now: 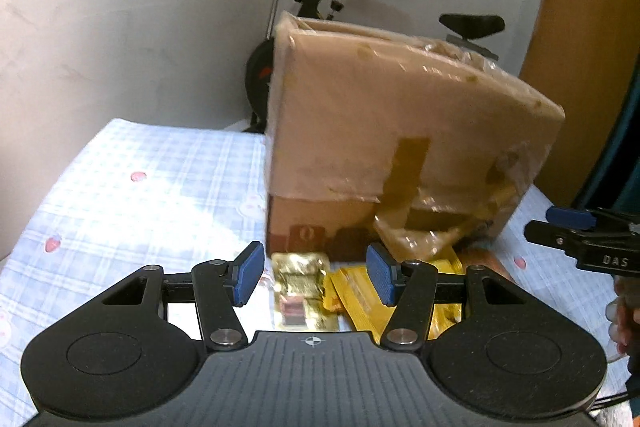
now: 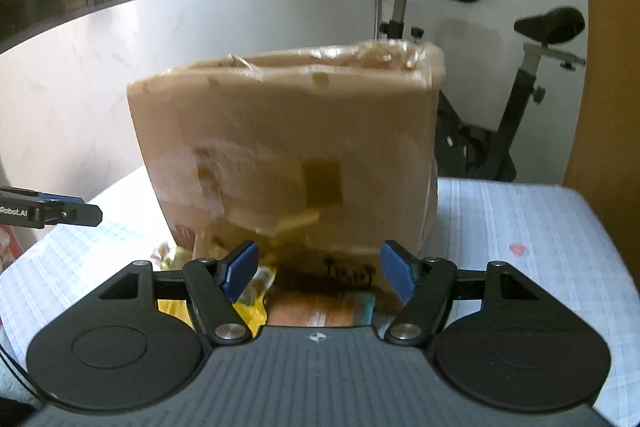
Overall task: Organize snacks
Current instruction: 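Move both open grippers back down to the snack pile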
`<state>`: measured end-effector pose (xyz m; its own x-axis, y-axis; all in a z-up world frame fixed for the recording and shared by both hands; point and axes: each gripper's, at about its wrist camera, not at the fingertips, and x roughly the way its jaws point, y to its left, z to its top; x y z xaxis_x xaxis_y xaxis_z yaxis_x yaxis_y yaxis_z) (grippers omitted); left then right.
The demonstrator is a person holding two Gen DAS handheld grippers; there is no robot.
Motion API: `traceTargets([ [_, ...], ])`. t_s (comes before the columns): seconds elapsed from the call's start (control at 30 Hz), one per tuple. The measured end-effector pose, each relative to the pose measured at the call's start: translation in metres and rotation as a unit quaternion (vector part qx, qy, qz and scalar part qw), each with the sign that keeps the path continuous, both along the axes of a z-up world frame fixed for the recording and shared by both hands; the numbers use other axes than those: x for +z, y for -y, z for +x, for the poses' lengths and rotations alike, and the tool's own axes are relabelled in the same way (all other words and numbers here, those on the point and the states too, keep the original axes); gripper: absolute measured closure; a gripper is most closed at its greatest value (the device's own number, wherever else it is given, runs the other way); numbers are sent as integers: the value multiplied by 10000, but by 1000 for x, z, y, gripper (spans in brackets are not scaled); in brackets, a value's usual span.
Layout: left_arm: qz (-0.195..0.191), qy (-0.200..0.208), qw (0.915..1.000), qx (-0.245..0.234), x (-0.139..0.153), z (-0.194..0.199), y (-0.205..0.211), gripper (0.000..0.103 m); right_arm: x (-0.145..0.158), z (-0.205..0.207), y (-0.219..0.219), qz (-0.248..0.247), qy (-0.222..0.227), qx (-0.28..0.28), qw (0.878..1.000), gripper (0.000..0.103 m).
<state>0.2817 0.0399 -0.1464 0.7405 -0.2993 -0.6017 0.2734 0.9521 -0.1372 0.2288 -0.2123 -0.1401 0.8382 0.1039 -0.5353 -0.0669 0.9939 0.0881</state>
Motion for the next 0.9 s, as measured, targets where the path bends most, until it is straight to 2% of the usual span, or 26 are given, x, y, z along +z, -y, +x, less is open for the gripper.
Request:
traceTargets([
  [0.2,-4,-172,9997,-190,-12,-2,15,42,-15,-2,1,98,-197,-18,9998,32],
  [0.5,-178,-485,9974,-493,-26,14,56,25,-38,-1,4,-9,-520,-112,9986,32],
  [0.7,84,-687,9954,-661,-45,29,92,23,-48,1,11,5,-648,-235,9976,32],
  [0.77,162,-749,9951,-625,-52,32,96,15,-50,1,13,34,-672,-252,9974,32],
  [0.9,163,-746,9955,-564,-66,34,94,7,-53,3,16,58,-715,-274,9970,32],
])
